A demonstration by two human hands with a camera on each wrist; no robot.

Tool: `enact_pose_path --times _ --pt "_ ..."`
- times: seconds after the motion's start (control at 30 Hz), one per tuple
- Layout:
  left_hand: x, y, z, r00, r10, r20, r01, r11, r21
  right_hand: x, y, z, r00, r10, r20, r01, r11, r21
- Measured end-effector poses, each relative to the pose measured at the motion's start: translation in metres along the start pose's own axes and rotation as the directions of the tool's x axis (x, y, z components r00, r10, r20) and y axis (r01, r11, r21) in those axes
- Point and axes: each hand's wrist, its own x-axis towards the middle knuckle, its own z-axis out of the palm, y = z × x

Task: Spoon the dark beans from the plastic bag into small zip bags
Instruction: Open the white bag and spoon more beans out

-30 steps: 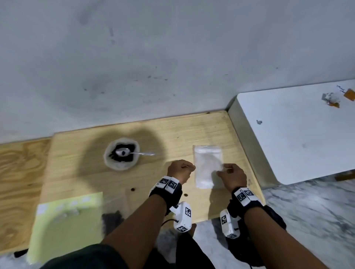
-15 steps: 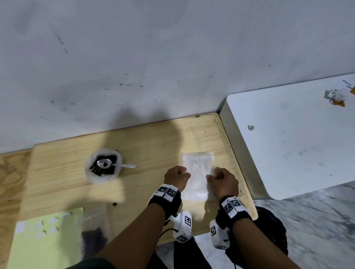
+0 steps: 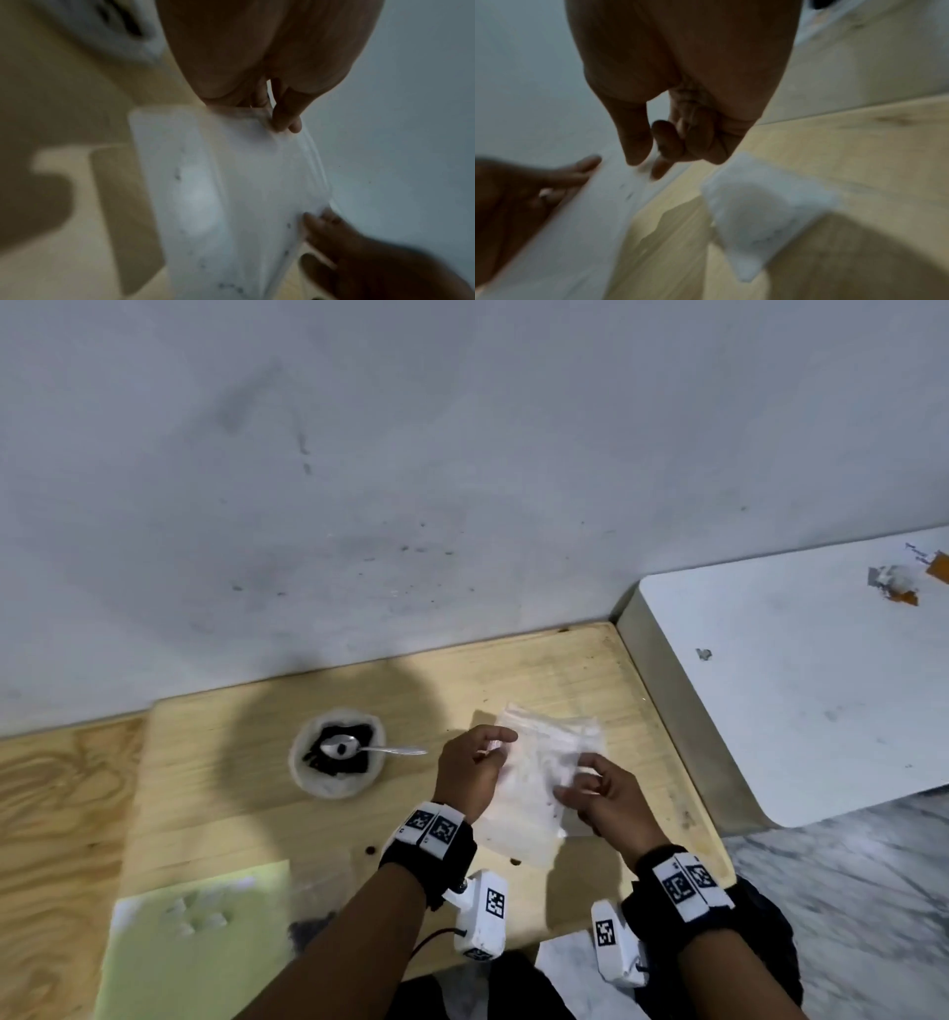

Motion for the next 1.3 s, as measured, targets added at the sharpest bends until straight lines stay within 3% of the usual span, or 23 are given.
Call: enact_pose_path --times 0.07,0.13,0.23,0.3,0.33,0.4,0.43,0.47,0.6,0.67,0.73,0.87,0.93,1.07,1.17,1.3 --pt "-0.005 0.001 -0.028 0.998 0.066 0.013 -0.066 0.996 0.059 -0.001 -0.011 0.022 0.993 -0.113 -0.045 0.109 0.991 -0.078" --pt "-0.015 0.004 -0.059 0.992 0.122 0.024 -0.124 0.981 0.149 0.0 -0.028 0.043 0.983 -0.183 0.0 0.182 0.975 -0.125" --pt "-0.027 0.005 -0.101 0.988 0.146 0.054 -0.155 0.954 0.258 -0.004 -0.051 0.076 0.973 -0.113 0.2 0.164 0.952 -0.259" --pt "-0.035 0.004 -0.126 0.983 0.182 0.0 -0.175 0.941 0.291 -0.012 -0.066 0.098 0.949 -0.055 0.31 0.148 0.947 -0.284" --pt "-0.038 0.001 -0.136 0.965 0.257 -0.057 -0.224 0.917 0.331 -0.016 -0.072 0.107 0.941 -0.036 0.337 0.135 0.952 -0.275" --pt "-0.047 -0.005 -0.153 0.871 0.455 -0.185 -0.326 0.817 0.475 -0.022 -0.08 0.125 0.938 -0.039 0.345 0.123 0.967 -0.224" --pt "-0.051 -0.005 -0.159 0.834 0.499 -0.236 -0.329 0.793 0.513 -0.024 -0.083 0.134 0.94 -0.052 0.337 0.123 0.973 -0.194" --pt "-0.056 -0.004 -0.164 0.827 0.489 -0.277 -0.306 0.806 0.507 -0.028 -0.085 0.144 0.941 -0.063 0.332 0.125 0.978 -0.169" --pt "-0.061 0.004 -0.171 0.96 0.11 -0.256 -0.031 0.956 0.292 -0.037 -0.087 0.18 0.923 -0.08 0.376 0.144 0.979 -0.145" --pt "-0.058 0.003 -0.178 0.973 -0.039 -0.226 0.061 0.994 0.089 -0.035 -0.084 0.194 0.915 -0.07 0.397 0.138 0.98 -0.143" --pt "-0.055 0.002 -0.183 0.973 -0.111 -0.204 0.093 0.991 -0.093 -0.031 -0.082 0.202 0.91 -0.047 0.411 0.125 0.979 -0.163" --pt "-0.053 0.001 -0.191 0.981 -0.096 -0.166 0.051 0.965 -0.256 -0.02 -0.079 0.204 0.931 -0.051 0.363 0.136 0.967 -0.213" --pt "-0.052 -0.001 -0.191 0.98 -0.087 -0.177 0.043 0.971 -0.237 -0.018 -0.08 0.207 0.93 -0.133 0.344 0.225 0.943 -0.244" --pt "-0.05 -0.005 -0.188 0.97 -0.094 -0.223 0.046 0.976 -0.212 -0.014 -0.079 0.213 0.872 -0.258 0.416 0.436 0.795 -0.422" --pt "-0.051 -0.001 -0.188 0.979 -0.045 -0.2 0.027 0.995 -0.096 -0.011 -0.075 0.213 0.859 -0.296 0.417 0.488 0.718 -0.497" --pt "-0.05 0.004 -0.192 0.992 0.051 -0.114 -0.031 0.985 0.169 0.0 -0.075 0.206 0.88 -0.339 0.332 0.472 0.695 -0.542"
